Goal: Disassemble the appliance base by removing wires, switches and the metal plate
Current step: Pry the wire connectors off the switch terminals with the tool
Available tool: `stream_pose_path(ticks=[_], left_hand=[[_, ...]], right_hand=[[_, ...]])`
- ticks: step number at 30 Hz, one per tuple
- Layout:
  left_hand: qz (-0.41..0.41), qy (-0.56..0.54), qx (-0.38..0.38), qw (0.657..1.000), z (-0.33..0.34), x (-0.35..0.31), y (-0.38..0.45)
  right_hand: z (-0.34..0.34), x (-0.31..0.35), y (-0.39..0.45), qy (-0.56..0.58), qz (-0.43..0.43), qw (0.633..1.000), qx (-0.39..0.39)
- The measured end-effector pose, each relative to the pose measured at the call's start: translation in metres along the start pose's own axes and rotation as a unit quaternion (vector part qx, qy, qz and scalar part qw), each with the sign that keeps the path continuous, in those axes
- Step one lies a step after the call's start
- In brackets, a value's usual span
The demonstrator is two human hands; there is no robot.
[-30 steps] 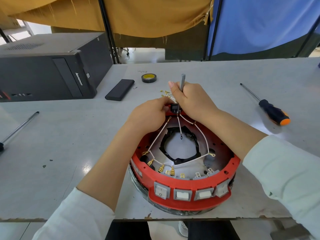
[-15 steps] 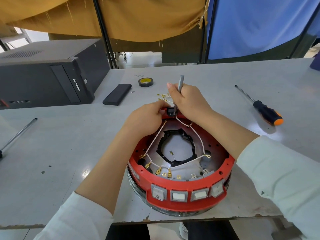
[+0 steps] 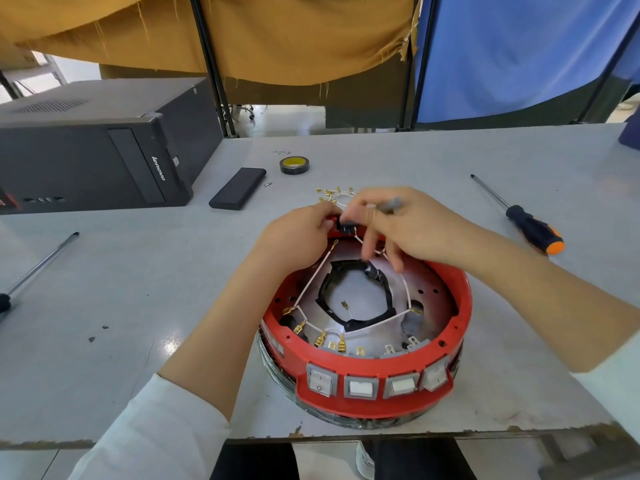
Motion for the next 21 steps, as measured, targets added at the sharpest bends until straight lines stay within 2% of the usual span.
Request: stream_pose_path(ticks=[3, 6, 8, 11, 15, 18, 21], left_hand=[[-0.001, -0.001, 0.002, 1.0, 0.001, 0.0, 0.001], [-0.004, -0.002, -0.001, 1.0, 0.001, 0.001, 0.0], [-0.004, -0.002, -0.002, 1.0, 0.0, 0.0, -0.001], [-0.002, 0.0, -0.002, 1.0, 0.0, -0.001, -0.002], [0.0, 0.005, -0.003, 1.0, 0.0, -0.002, -0.002], [-0.002, 0.005, -0.004, 1.0, 0.0, -0.001, -0.002], [-0.001, 0.003, -0.003, 1.0, 0.0, -0.002, -0.003]], right_hand=[[0.029, -0.002, -0.015, -0.135, 0.016, 0.988, 0.076], [0.05, -0.005, -0.02, -0.296, 0.03, 0.948, 0.109], [0.061, -0.007, -0.02, -0.362, 0.033, 0.923, 0.123], [0.074, -0.016, -0.02, -0.386, 0.07, 0.905, 0.162], [0.083, -0.026, -0.018, -0.368, 0.122, 0.899, 0.205], [0.082, -0.026, -0.019, -0.382, 0.13, 0.893, 0.201], [0.08, -0.021, -0.021, -0.373, 0.112, 0.902, 0.184]])
Point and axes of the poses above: each hand's wrist, its own y-axis towards the middle knuckle, its own z-axis out of the palm, x = y × z, the point moved 10 cm from there along y, towards the middle knuckle, and after that the axes turned 3 degrees about -x, right-handed, at the moved point
